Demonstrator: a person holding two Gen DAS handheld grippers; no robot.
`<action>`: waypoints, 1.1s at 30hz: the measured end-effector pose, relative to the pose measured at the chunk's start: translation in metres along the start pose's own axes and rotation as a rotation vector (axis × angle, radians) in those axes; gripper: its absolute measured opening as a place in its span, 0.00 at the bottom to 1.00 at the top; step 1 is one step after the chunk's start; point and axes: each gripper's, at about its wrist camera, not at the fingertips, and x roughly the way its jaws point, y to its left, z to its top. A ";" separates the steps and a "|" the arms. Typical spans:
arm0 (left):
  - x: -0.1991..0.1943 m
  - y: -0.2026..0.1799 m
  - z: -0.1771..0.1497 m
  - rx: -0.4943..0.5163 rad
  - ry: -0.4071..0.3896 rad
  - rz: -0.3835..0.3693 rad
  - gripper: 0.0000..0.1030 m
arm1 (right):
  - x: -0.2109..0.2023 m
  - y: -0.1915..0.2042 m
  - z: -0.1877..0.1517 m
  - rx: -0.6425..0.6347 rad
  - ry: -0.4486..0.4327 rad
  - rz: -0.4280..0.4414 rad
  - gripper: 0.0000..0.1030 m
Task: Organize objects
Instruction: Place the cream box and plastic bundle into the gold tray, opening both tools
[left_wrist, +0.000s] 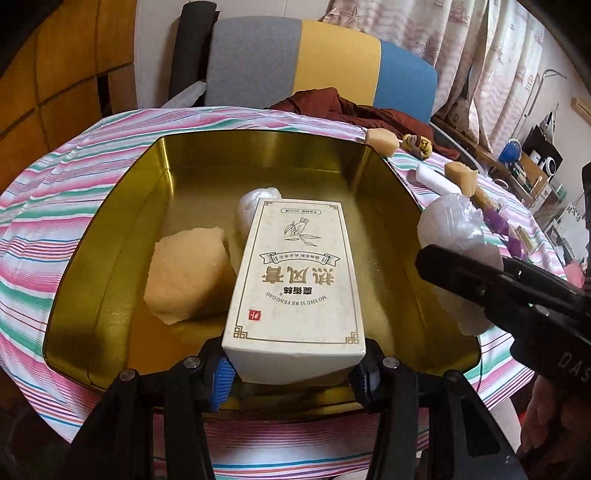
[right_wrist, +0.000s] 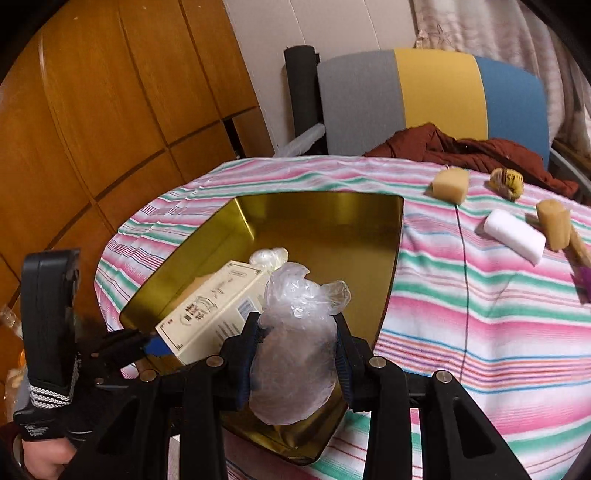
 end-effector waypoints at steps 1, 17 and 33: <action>0.000 0.000 0.000 0.003 -0.002 -0.001 0.51 | 0.001 -0.001 -0.001 0.006 0.005 0.004 0.38; -0.032 0.004 0.002 -0.067 -0.180 0.013 0.58 | -0.013 -0.016 -0.006 0.103 -0.047 0.016 0.69; -0.042 -0.023 -0.003 -0.054 -0.233 -0.102 0.59 | -0.034 -0.063 -0.009 0.231 -0.107 -0.105 0.79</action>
